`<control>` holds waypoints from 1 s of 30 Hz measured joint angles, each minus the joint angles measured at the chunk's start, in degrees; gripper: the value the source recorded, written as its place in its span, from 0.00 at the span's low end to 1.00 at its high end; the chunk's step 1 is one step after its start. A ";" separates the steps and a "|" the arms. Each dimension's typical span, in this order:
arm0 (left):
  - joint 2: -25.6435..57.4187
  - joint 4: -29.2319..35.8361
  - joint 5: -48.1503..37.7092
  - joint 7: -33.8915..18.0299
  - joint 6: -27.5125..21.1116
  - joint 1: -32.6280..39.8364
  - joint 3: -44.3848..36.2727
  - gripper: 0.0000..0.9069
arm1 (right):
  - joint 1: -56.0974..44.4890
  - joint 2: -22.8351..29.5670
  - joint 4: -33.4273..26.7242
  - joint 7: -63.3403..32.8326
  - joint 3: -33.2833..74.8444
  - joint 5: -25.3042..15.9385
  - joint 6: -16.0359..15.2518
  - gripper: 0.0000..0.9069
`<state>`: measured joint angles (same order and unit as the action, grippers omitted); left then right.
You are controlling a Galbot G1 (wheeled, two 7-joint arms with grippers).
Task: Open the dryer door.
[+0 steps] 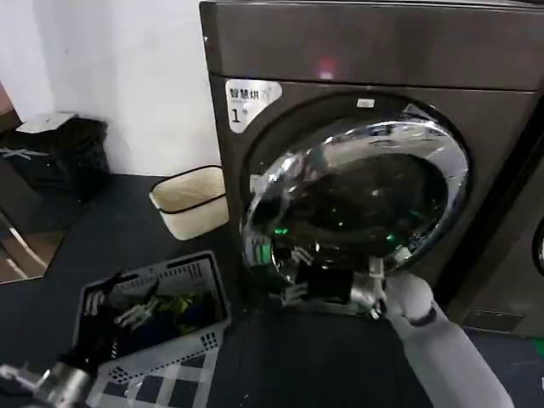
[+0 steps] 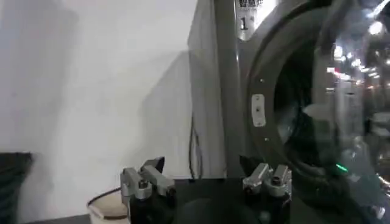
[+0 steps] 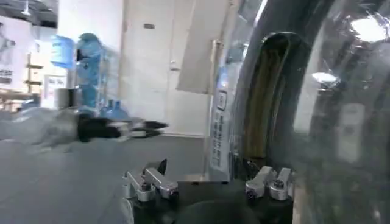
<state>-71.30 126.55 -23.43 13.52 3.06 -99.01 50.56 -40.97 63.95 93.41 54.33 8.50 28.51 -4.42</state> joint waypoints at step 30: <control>27.07 -26.74 -27.88 11.03 4.21 27.41 -18.64 1.00 | -23.83 -10.06 18.30 19.46 17.35 5.57 0.19 1.00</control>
<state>-44.24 99.81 -51.30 24.55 7.26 -71.60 31.92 -64.80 53.89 111.72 73.79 25.85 34.08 -4.24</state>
